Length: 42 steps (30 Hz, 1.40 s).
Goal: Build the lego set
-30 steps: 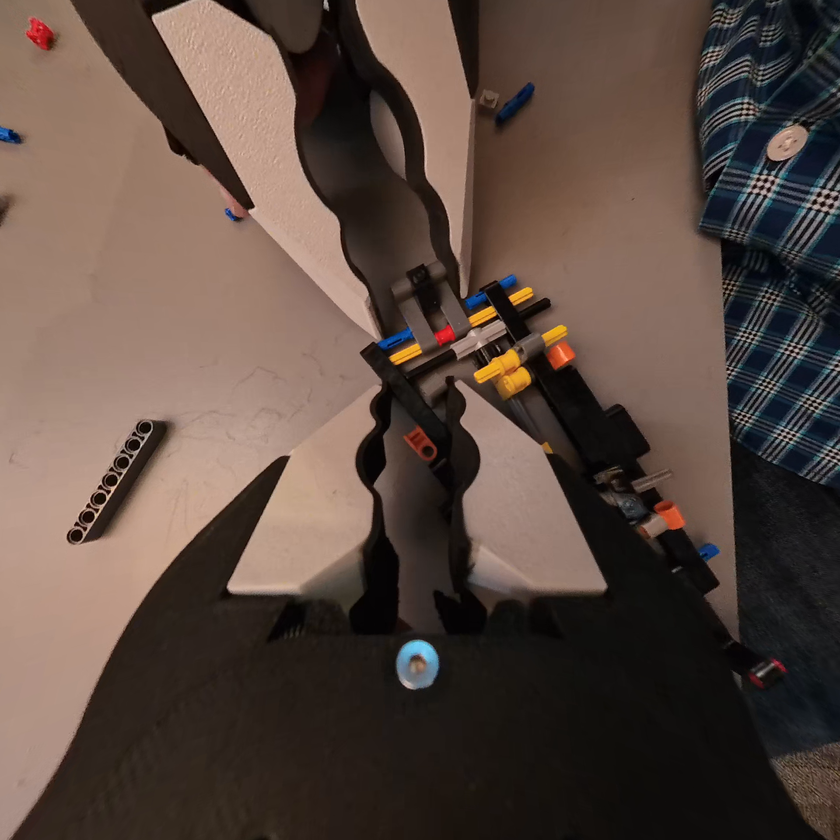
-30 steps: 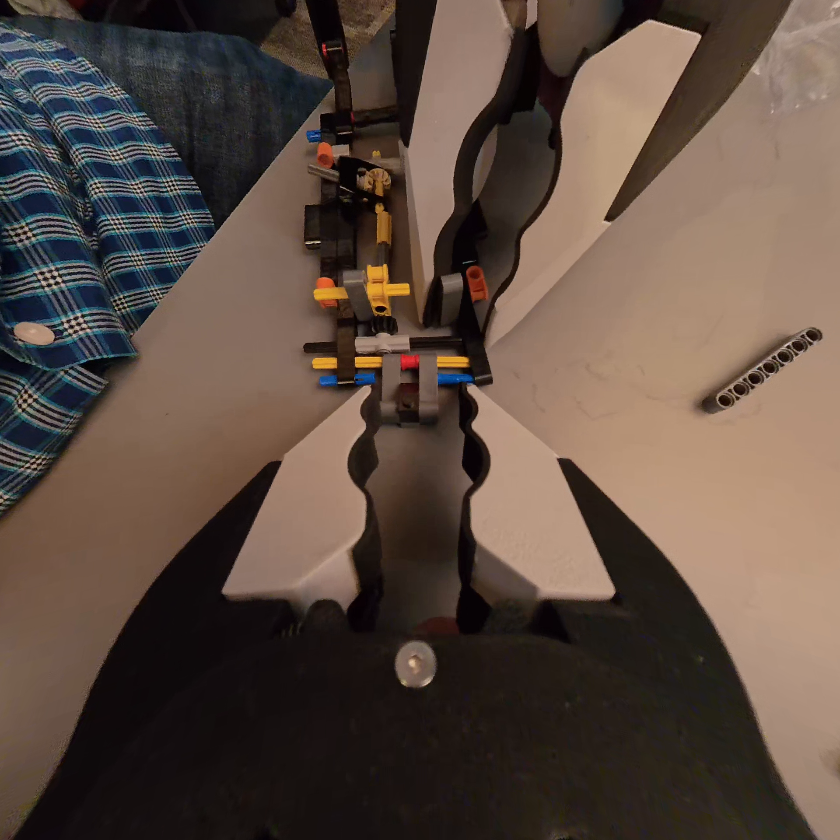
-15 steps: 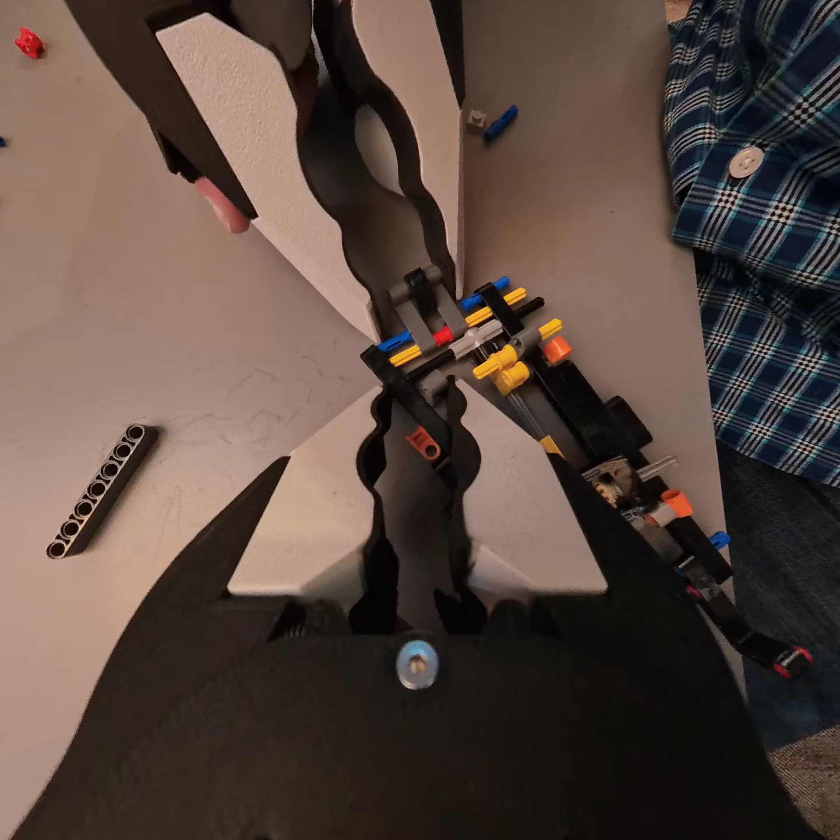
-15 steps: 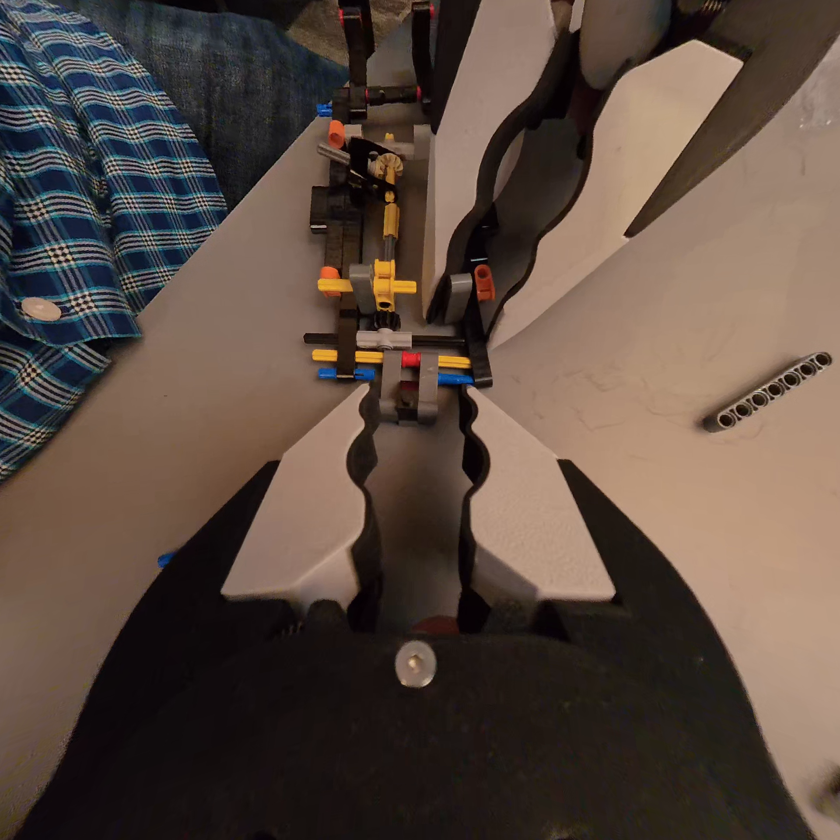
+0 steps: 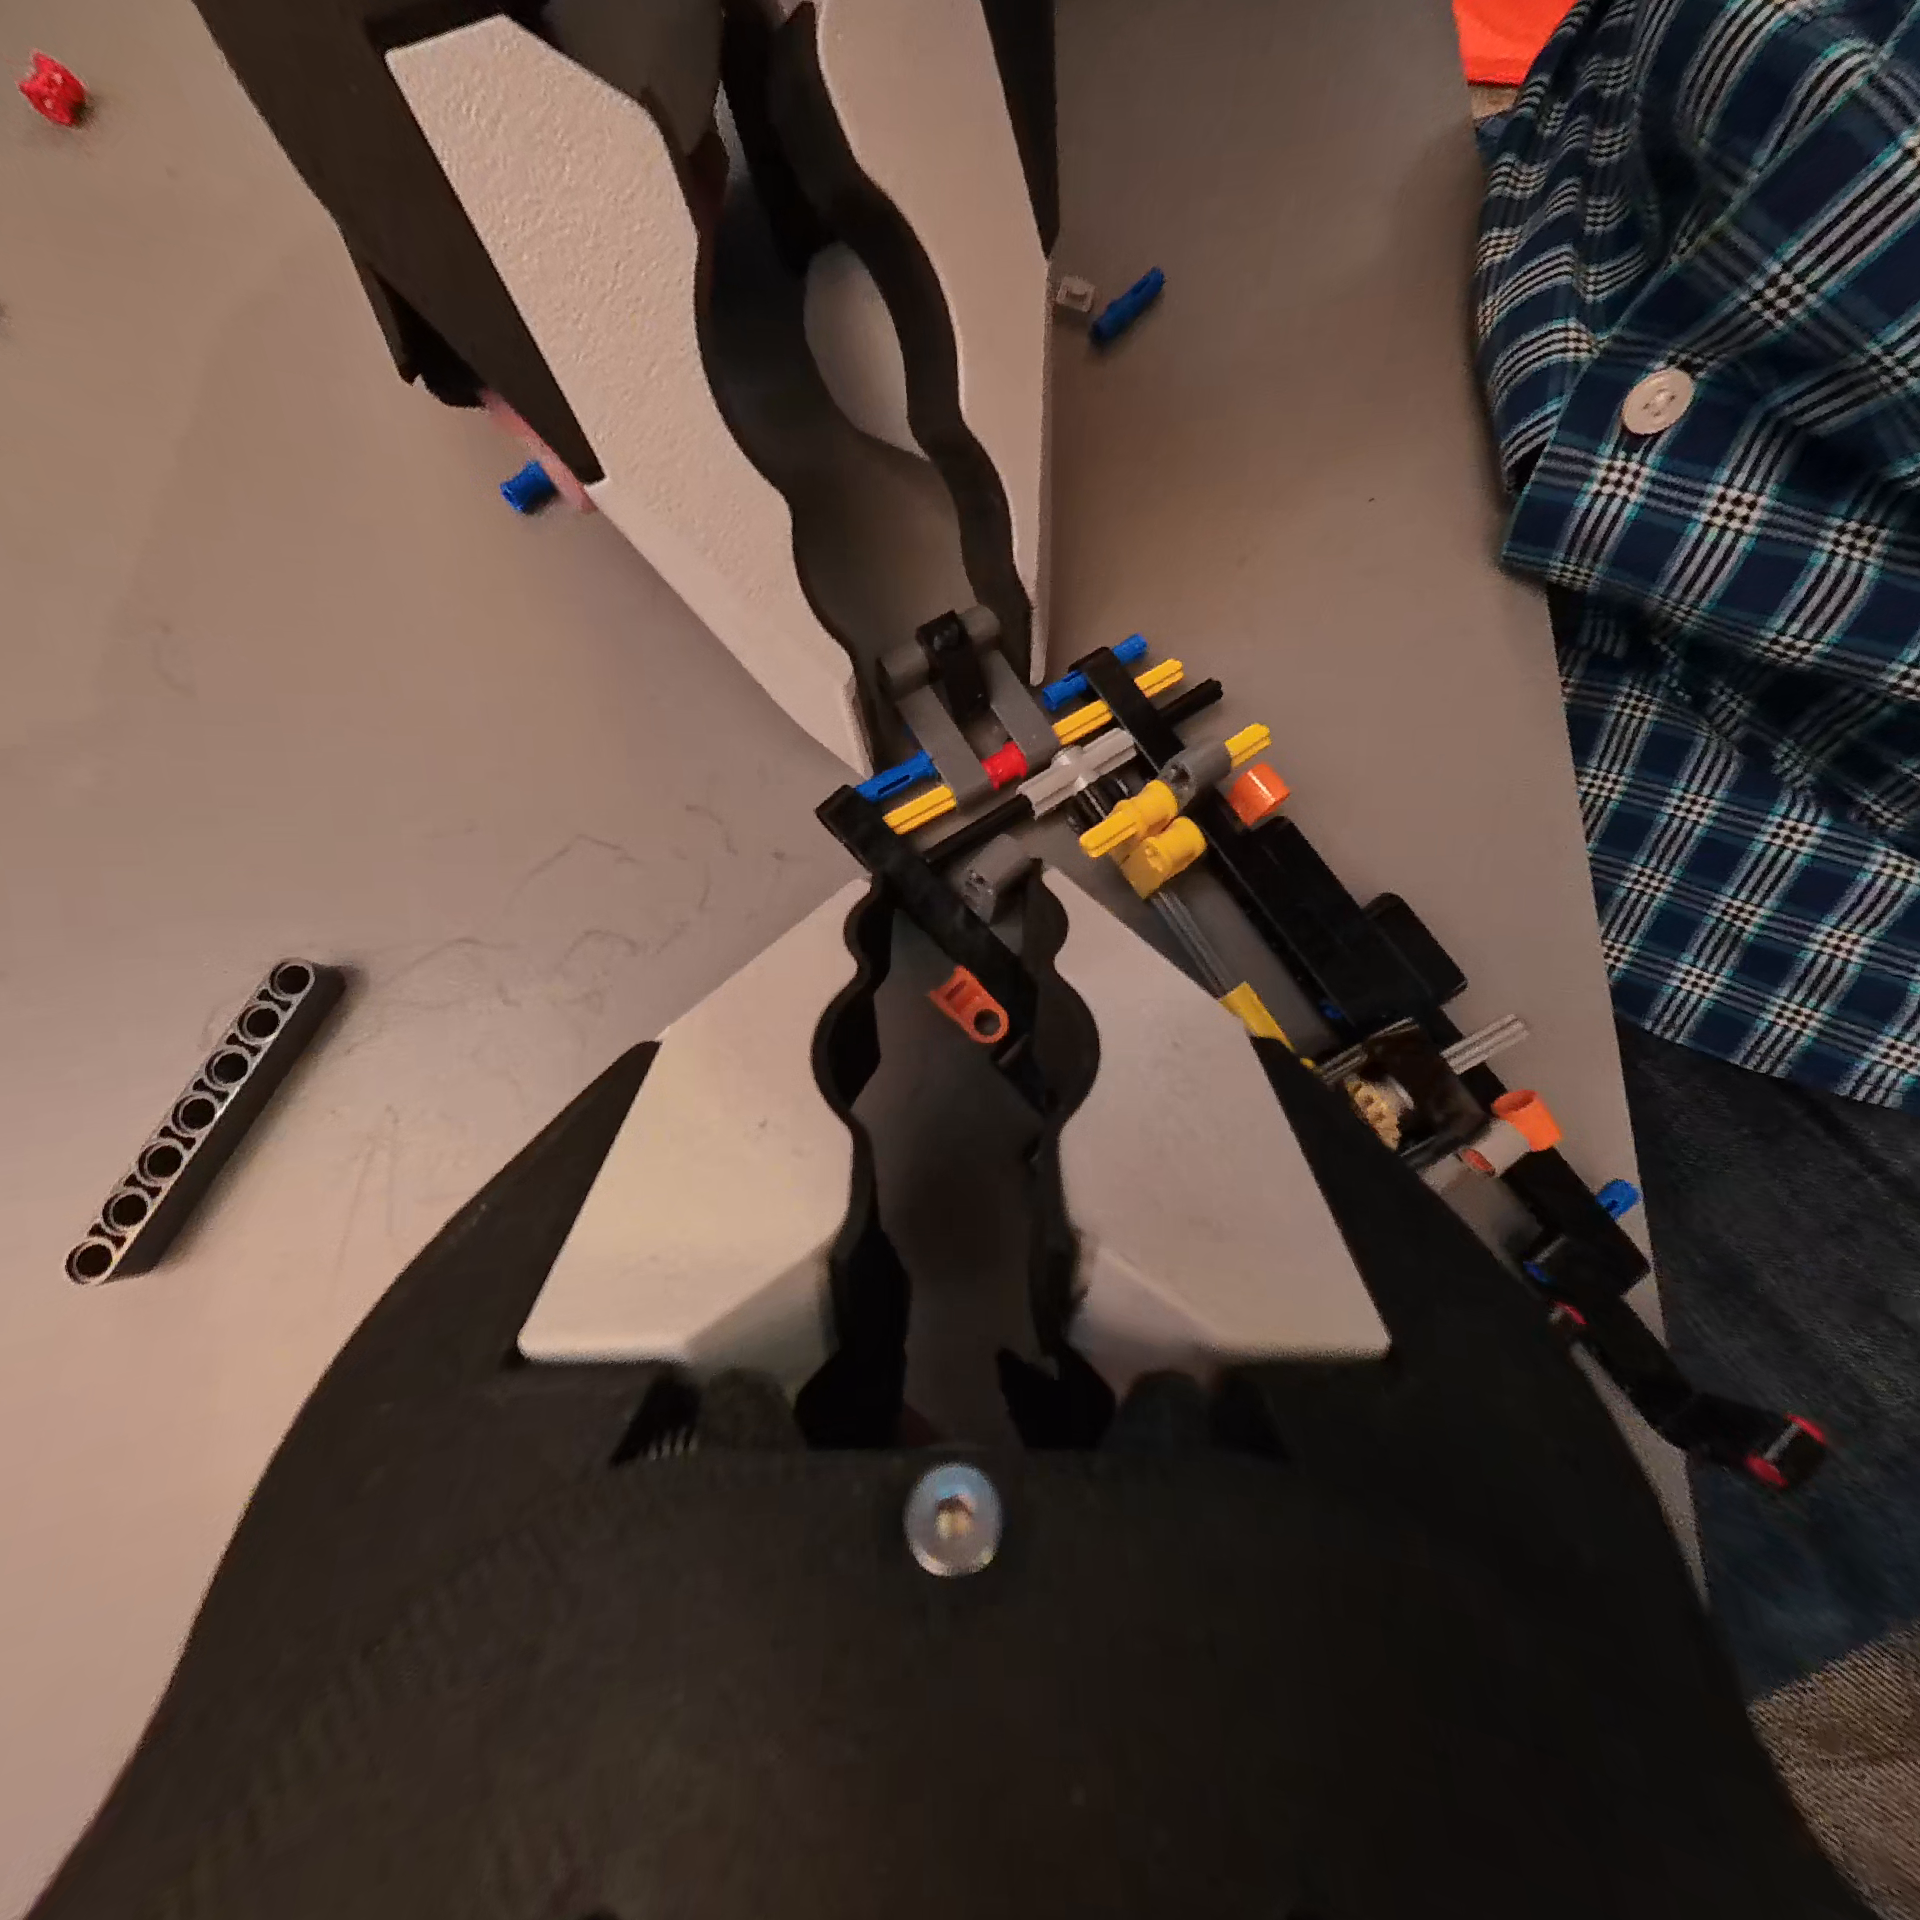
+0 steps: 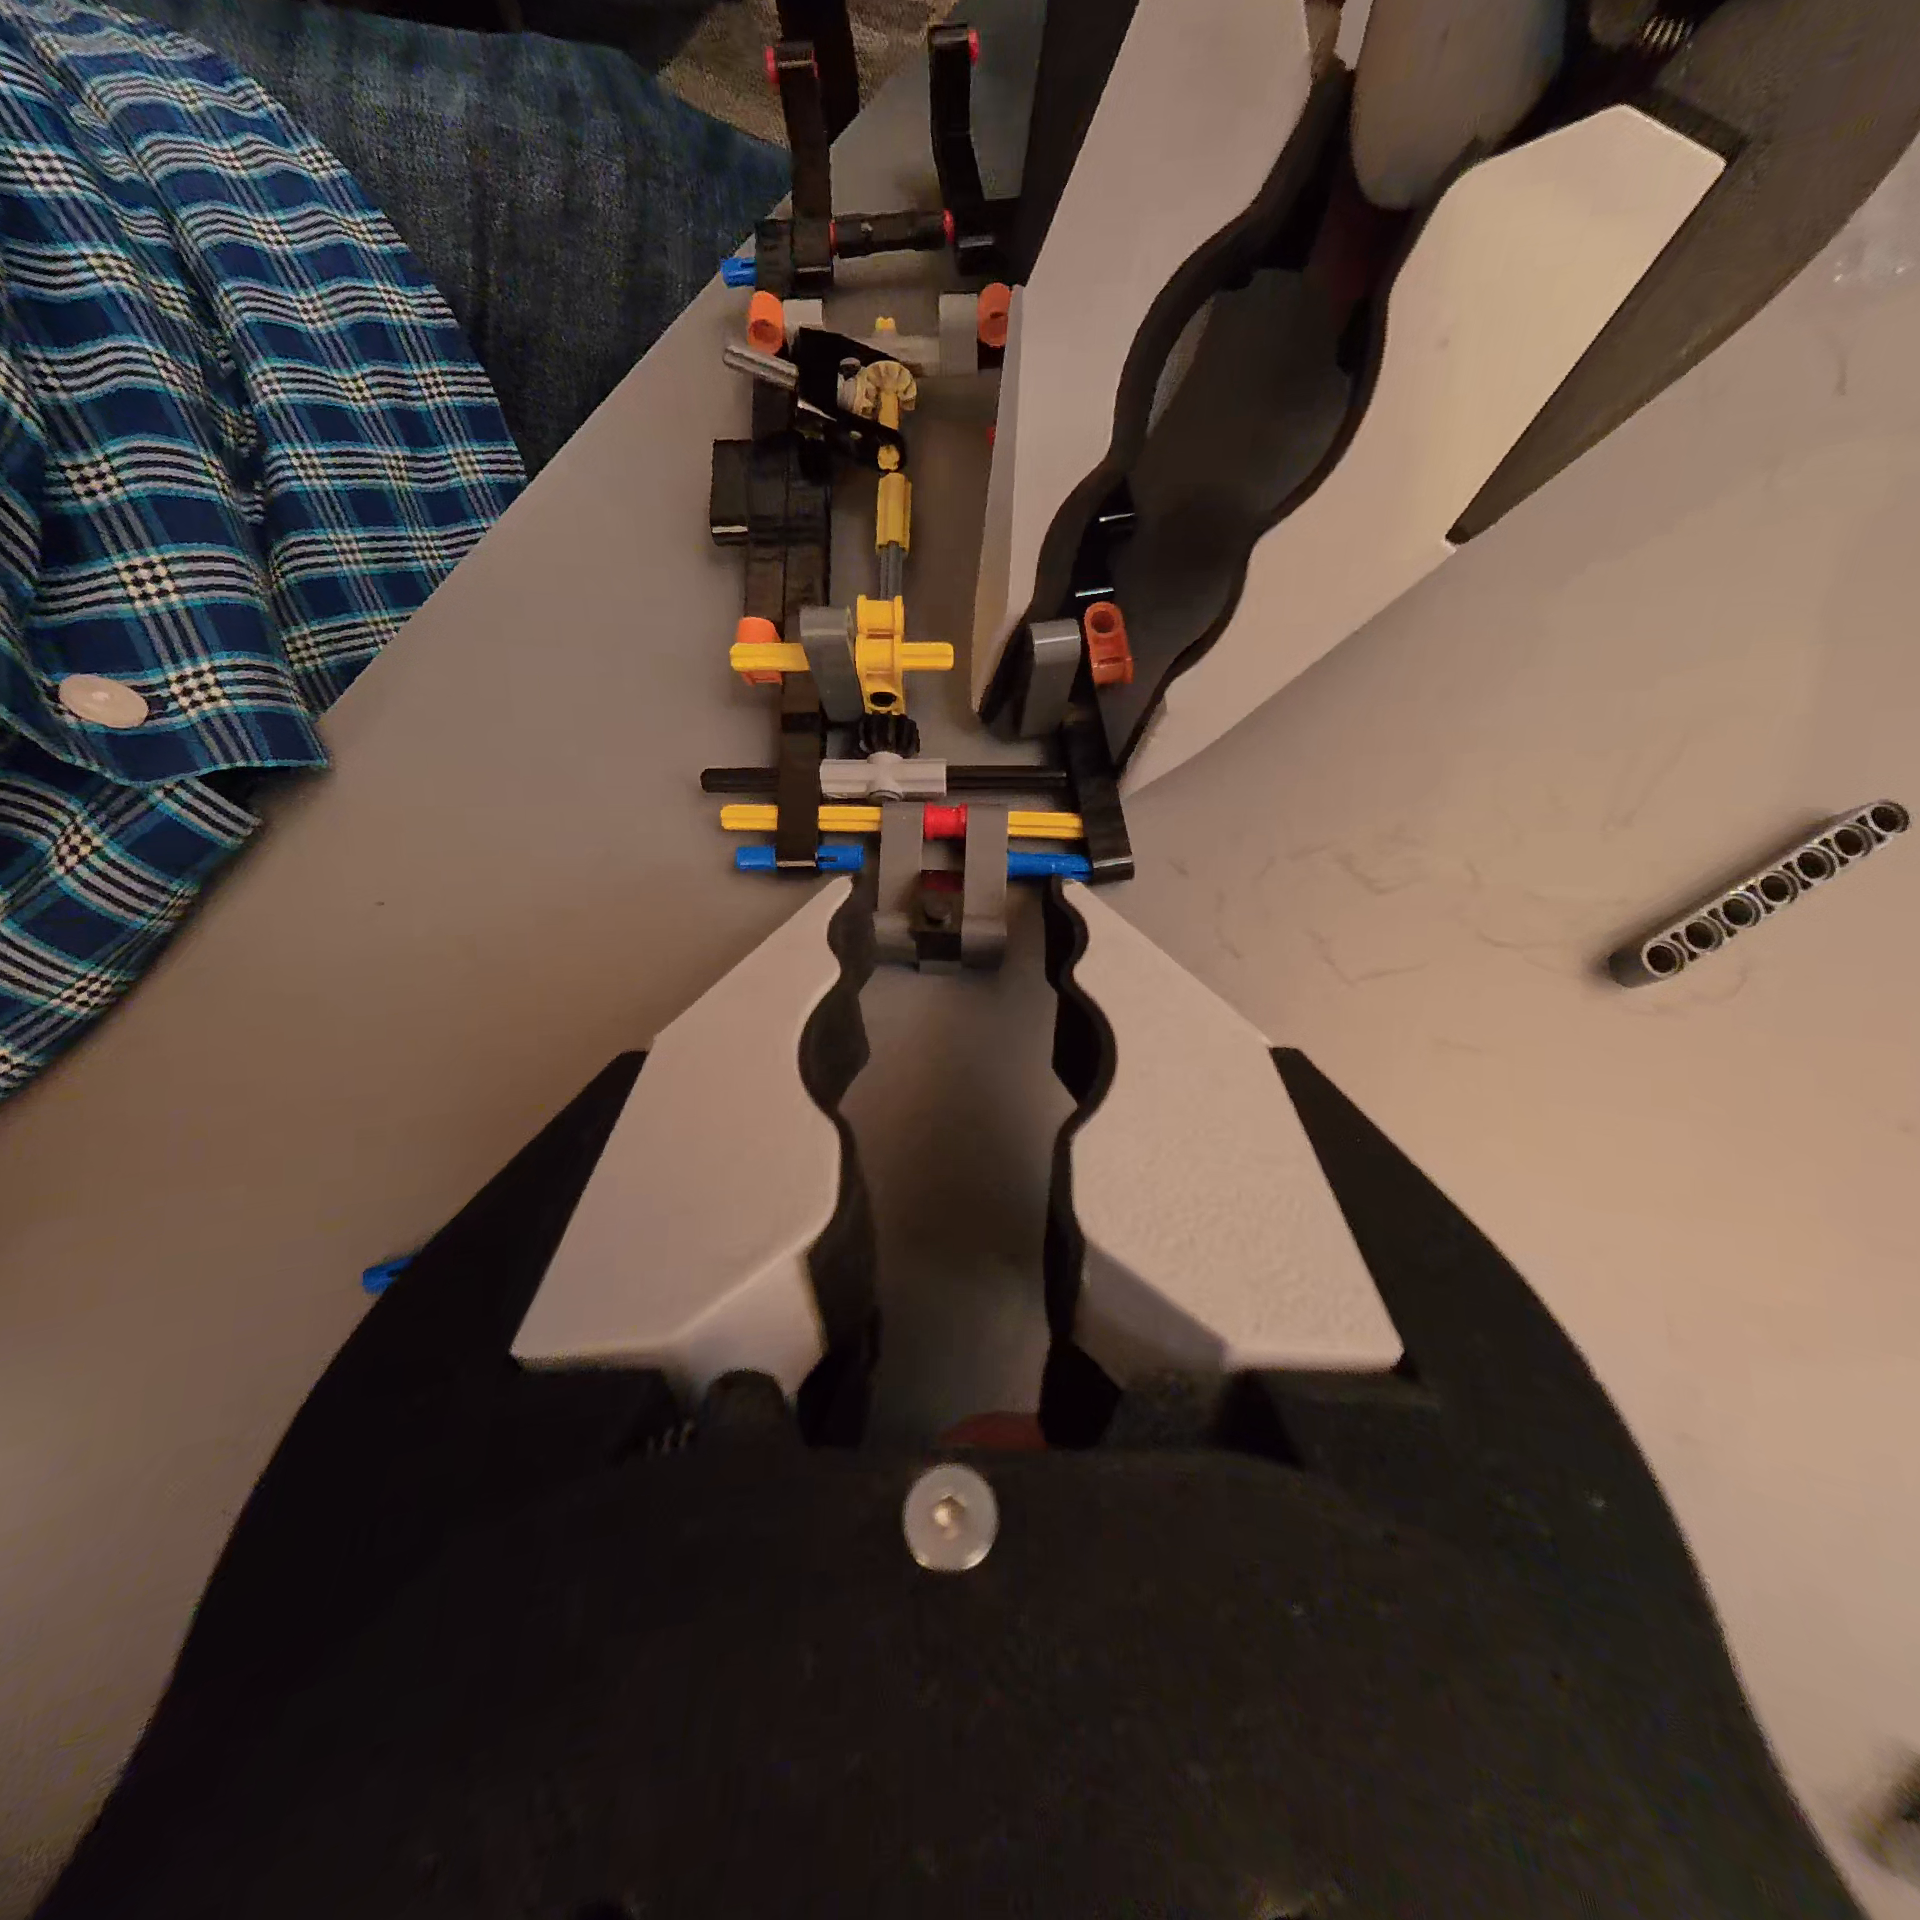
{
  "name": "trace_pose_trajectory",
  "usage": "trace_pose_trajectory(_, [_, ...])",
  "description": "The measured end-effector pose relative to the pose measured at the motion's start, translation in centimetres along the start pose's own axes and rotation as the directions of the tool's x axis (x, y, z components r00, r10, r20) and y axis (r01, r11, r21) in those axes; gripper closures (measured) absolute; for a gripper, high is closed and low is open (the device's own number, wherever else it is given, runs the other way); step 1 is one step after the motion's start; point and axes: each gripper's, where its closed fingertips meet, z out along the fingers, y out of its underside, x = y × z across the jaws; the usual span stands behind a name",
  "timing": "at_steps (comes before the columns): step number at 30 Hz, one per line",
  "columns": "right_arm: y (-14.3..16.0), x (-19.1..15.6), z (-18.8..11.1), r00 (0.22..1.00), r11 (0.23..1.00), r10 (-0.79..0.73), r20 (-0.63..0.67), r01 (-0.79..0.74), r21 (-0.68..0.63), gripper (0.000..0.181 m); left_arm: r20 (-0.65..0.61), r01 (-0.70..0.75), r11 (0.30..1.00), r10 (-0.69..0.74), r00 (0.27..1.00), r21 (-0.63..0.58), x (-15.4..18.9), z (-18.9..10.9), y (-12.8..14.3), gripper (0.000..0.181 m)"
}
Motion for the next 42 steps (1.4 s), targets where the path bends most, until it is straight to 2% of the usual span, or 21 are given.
trace_pose_trajectory(9, [0.1, -0.3, -0.1, 1.000, 1.000, -0.018, 0.016, 0.018, -0.002, 0.158, 0.015, 0.007, 1.000, -0.008, 1.000, 0.020, 0.1, 0.0, 0.0, 0.159])
trace_pose_trajectory(14, [0.1, 0.0, -0.2, 0.998, 1.000, -0.019, -0.051, 0.019, 0.004, 0.153, 0.047, 0.026, 0.999, -0.028, 0.998, 0.022, 0.1, 0.0, 0.0, 0.159])
trace_pose_trajectory(18, [0.3, -0.2, -0.3, 0.997, 1.000, -0.018, -0.079, 0.019, 0.002, 0.158, 0.065, 0.035, 0.999, -0.037, 0.997, 0.025, 0.1, 0.0, -0.1, 0.159])
trace_pose_trajectory(27, [0.7, -0.5, -0.7, 0.998, 0.999, -0.053, 0.027, 0.053, -0.003, 0.158, 0.066, 0.006, 1.000, -0.008, 0.998, 0.029, 0.4, 0.4, -0.4, 0.159])
trace_pose_trajectory(39, [0.8, -1.0, -0.7, 0.992, 0.996, -0.087, 0.091, 0.088, -0.008, 0.159, 0.047, 0.004, 0.999, -0.005, 0.999, 0.037, 0.8, 0.6, -0.6, 0.159])
trace_pose_trajectory(42, [0.8, -0.7, -0.7, 0.994, 0.997, -0.078, 0.072, 0.079, -0.006, 0.159, 0.058, 0.013, 0.999, -0.015, 0.998, 0.037, 0.5, 0.5, -0.6, 0.159])
